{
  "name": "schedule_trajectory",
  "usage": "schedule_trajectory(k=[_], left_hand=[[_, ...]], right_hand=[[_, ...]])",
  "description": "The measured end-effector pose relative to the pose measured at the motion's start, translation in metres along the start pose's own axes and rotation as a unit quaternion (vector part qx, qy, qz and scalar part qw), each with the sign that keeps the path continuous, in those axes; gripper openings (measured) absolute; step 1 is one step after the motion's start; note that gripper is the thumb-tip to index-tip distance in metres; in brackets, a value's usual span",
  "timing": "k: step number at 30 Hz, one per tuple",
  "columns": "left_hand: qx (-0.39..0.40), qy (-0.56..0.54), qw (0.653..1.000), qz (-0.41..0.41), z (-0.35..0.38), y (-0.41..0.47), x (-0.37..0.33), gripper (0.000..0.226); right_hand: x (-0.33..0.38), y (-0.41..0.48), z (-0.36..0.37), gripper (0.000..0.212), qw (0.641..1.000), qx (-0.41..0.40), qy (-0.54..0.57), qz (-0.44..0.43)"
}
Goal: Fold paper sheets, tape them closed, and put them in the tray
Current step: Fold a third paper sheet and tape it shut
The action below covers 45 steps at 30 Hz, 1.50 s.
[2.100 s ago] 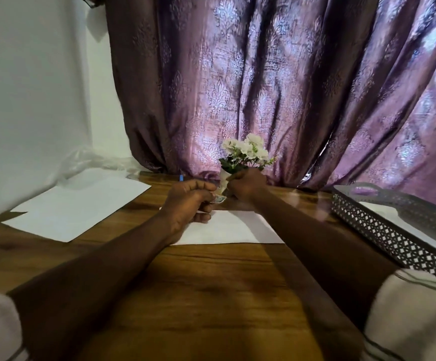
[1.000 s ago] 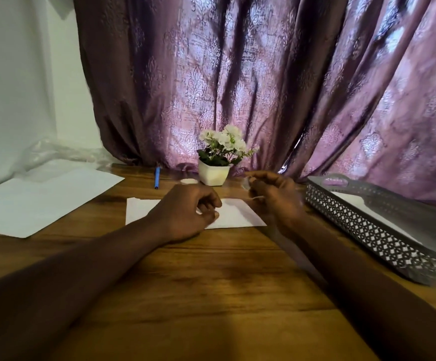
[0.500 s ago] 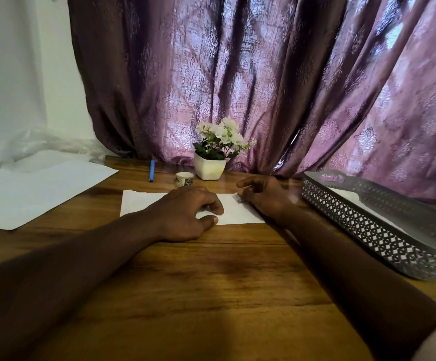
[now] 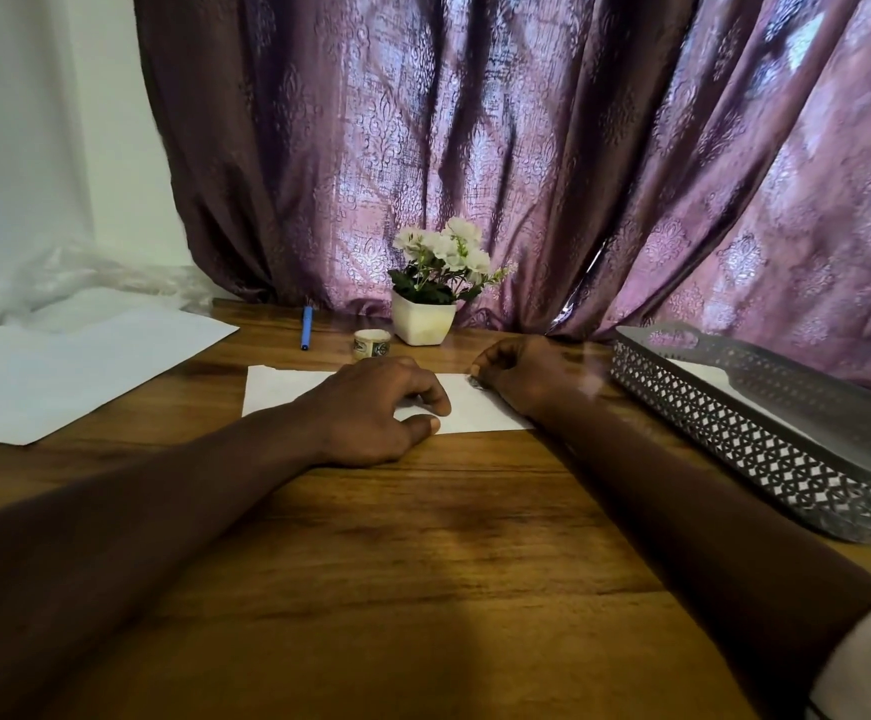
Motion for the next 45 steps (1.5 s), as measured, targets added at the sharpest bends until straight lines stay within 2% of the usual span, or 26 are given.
schedule_trajectory(k=[3,10,14,20,25,30,39,45], left_hand=[[-0.001,-0.001,1.0,0.0,0.0,0.0,0.0,0.026],[-0.004,-0.001,1.0,0.002,0.0,0.0,0.001,0.025],[-0.003,-0.011,1.0,0.0,0.001,0.0,0.002,0.025],[-0.004,-0.019,1.0,0.002,0.001,0.0,0.003,0.026],[0.009,-0.026,1.0,0.003,0.004,0.002,0.006,0.028],[0.018,-0.028,0.999,0.002,0.005,0.004,0.008,0.029],[0.02,-0.031,0.999,0.001,0.006,0.004,0.01,0.029],[0.021,-0.049,0.999,-0.003,0.006,0.004,0.011,0.027]], right_hand=[[-0.001,0.002,0.001,0.018,0.999,-0.008,-0.054,-0.005],[-0.002,0.001,0.004,0.017,0.992,-0.021,-0.123,0.018],[-0.001,-0.001,0.004,0.022,0.992,-0.029,-0.118,0.027],[0.0,-0.004,0.002,0.019,0.993,-0.062,-0.099,0.032],[0.004,0.004,-0.004,0.019,0.993,0.02,-0.093,0.074],[0.009,0.0,-0.003,0.019,0.992,0.041,-0.094,0.07],[0.002,0.0,-0.006,0.02,0.99,-0.027,-0.076,0.119],[0.002,-0.001,-0.008,0.02,0.989,-0.048,-0.105,0.089]])
Point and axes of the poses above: each hand's wrist, its own y-axis towards the middle knuckle, its own z-axis out of the palm, x = y × z, the point moved 5 cm from there along y, towards the middle knuckle, and after that the axes turned 5 degrees about -z, right-handed, at the moved point
